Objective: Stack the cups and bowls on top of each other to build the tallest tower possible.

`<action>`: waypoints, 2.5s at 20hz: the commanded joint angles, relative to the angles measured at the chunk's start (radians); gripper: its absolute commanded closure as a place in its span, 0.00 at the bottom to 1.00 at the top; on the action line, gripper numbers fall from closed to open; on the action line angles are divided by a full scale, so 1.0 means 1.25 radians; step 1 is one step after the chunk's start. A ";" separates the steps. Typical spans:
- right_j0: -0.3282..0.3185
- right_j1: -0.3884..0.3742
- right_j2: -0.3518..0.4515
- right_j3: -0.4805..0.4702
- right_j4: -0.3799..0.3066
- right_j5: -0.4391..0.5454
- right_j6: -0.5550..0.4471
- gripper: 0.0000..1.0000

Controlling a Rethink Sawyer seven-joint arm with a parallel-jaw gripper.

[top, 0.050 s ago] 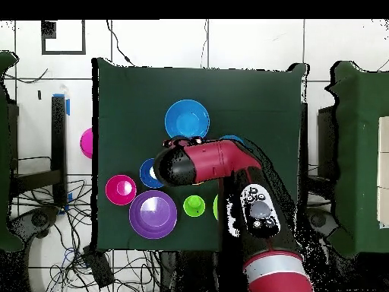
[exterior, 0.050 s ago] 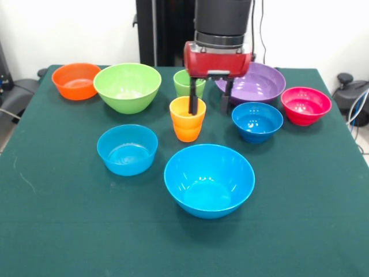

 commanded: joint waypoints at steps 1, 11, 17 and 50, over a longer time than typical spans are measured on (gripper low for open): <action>-0.031 0.064 0.038 0.062 -0.075 -0.017 -0.046 0.00; -0.052 0.086 0.035 0.090 -0.102 -0.048 -0.013 0.00; -0.049 0.089 0.028 0.105 -0.099 -0.055 0.017 0.00; -0.016 0.159 -0.011 0.149 -0.079 -0.156 0.079 0.00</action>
